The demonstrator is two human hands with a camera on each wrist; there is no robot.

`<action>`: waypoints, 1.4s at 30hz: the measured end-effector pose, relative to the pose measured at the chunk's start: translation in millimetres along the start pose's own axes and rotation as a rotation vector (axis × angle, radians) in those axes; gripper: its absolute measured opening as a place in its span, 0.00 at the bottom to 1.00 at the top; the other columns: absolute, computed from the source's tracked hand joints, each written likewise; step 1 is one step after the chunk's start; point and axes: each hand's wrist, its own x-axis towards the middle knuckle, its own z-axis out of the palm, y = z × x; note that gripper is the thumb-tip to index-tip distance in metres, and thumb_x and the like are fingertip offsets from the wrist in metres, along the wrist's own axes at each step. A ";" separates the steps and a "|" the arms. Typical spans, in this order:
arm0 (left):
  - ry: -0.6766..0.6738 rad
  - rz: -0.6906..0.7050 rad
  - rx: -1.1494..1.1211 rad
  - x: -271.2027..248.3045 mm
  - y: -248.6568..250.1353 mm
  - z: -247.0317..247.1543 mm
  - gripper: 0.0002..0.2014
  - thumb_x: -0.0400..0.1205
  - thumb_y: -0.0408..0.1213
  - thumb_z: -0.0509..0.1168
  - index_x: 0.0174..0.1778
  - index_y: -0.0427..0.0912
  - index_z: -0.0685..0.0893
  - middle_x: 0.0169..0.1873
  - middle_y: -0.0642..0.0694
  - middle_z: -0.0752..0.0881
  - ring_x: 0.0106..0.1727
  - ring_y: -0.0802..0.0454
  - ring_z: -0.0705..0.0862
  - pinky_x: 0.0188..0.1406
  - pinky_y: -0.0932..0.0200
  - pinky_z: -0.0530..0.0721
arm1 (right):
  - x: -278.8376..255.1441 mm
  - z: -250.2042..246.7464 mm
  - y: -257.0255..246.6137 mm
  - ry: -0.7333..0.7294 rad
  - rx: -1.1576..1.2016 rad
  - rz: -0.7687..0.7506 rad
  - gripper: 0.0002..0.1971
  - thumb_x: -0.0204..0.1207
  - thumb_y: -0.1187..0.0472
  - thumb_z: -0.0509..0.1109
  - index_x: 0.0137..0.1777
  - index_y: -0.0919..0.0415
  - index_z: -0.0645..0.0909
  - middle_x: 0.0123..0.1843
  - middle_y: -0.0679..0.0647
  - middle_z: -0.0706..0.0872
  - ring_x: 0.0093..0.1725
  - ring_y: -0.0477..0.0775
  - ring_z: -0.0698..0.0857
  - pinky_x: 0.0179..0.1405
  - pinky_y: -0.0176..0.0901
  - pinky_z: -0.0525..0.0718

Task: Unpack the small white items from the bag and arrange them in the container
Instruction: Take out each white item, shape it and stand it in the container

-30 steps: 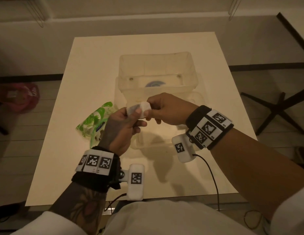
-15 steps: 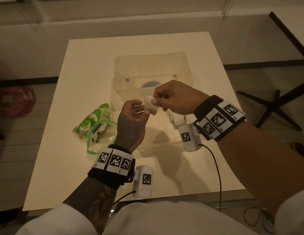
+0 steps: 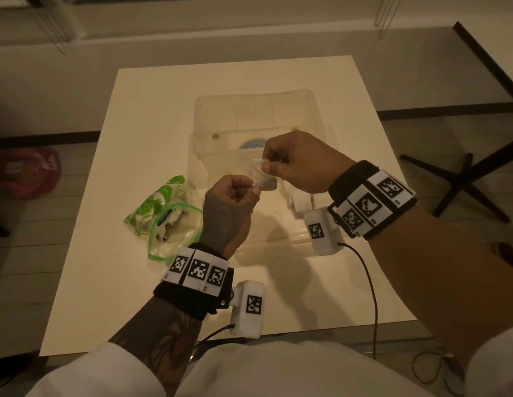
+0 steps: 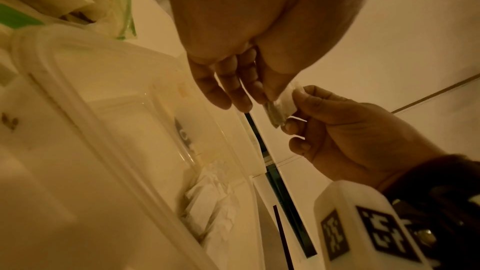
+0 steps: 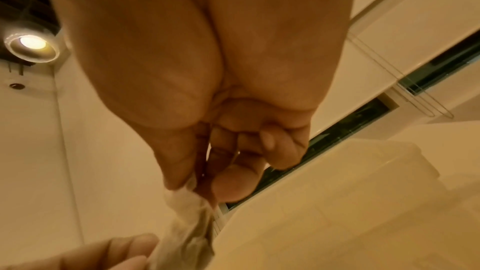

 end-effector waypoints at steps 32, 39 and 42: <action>-0.007 -0.069 -0.152 3.5 10.2 -13.8 0.06 0.84 0.37 0.66 0.48 0.46 0.88 0.44 0.50 0.90 0.44 0.57 0.90 0.40 0.59 0.90 | -11.0 0.7 -3.5 -0.002 0.344 0.111 0.29 0.73 0.69 0.72 0.72 0.50 0.69 0.45 0.45 0.90 0.37 0.38 0.85 0.31 0.28 0.79; -0.020 -0.040 -0.112 5.5 7.6 -15.7 0.07 0.85 0.39 0.64 0.50 0.45 0.88 0.45 0.48 0.89 0.49 0.53 0.89 0.40 0.58 0.90 | -10.2 8.1 -5.8 -0.007 0.310 0.111 0.29 0.72 0.67 0.73 0.71 0.50 0.71 0.46 0.48 0.89 0.40 0.45 0.87 0.32 0.30 0.82; -0.010 -0.035 -0.088 6.4 5.6 -16.3 0.08 0.85 0.39 0.64 0.53 0.43 0.87 0.46 0.49 0.89 0.50 0.54 0.88 0.41 0.56 0.90 | -9.6 8.7 -4.2 0.050 0.350 0.103 0.22 0.71 0.68 0.74 0.64 0.54 0.76 0.37 0.50 0.87 0.32 0.46 0.83 0.30 0.34 0.82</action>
